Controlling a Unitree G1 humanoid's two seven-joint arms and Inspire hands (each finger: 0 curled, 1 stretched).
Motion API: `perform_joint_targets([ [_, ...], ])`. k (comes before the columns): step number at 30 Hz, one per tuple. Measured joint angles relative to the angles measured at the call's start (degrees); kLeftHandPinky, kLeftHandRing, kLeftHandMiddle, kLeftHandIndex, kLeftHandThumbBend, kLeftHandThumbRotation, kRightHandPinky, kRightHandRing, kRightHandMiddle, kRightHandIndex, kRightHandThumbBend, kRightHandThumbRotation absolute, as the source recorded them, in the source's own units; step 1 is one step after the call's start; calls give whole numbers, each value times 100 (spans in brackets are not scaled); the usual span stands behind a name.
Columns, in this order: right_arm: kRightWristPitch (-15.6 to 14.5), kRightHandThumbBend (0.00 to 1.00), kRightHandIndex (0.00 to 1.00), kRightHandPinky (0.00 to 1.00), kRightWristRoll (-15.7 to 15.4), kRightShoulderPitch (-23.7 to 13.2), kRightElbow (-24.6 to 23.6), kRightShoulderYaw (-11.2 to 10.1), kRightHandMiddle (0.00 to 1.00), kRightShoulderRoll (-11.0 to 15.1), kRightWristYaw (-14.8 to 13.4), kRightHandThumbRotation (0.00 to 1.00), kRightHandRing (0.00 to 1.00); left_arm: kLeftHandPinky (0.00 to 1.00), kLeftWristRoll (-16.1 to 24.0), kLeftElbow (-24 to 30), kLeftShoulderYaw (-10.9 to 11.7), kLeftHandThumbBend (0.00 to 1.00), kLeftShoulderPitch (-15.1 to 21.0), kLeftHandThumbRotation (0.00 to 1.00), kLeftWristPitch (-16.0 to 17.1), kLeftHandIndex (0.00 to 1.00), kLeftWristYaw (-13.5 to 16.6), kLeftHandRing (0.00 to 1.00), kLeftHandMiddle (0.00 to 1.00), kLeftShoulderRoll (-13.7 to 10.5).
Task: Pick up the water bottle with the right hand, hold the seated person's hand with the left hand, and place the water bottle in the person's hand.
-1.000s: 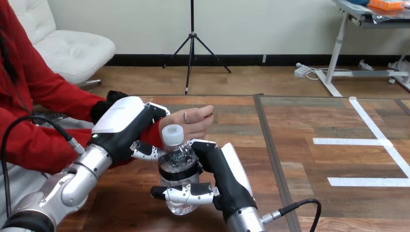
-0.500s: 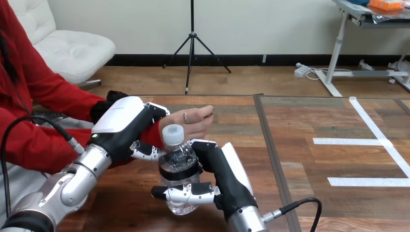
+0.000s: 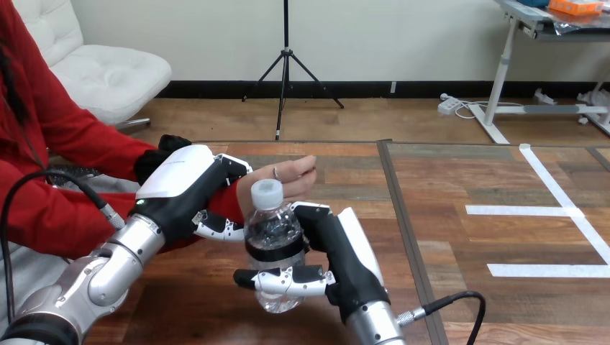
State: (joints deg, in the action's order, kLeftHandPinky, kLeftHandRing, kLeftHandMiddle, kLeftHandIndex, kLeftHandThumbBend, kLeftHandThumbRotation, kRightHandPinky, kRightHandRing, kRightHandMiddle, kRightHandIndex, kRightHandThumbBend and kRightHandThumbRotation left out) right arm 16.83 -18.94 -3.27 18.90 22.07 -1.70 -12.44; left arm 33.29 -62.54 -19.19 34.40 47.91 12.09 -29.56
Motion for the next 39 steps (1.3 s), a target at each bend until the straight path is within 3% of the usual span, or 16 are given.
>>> perform_joint_targets([
  [9, 205, 83, 47, 32, -18, -249, 450, -104, 48, -1, -19, 0, 39, 30, -47, 0, 13, 80, -6, 0, 2, 42, -27, 36, 42, -53],
  [39, 701, 80, 48, 38, 87, -1214, 2654, -519, 50, -31, -238, 0, 44, 29, -139, 1, 82, 79, -98, 0, 67, 42, -115, 35, 41, -305],
])
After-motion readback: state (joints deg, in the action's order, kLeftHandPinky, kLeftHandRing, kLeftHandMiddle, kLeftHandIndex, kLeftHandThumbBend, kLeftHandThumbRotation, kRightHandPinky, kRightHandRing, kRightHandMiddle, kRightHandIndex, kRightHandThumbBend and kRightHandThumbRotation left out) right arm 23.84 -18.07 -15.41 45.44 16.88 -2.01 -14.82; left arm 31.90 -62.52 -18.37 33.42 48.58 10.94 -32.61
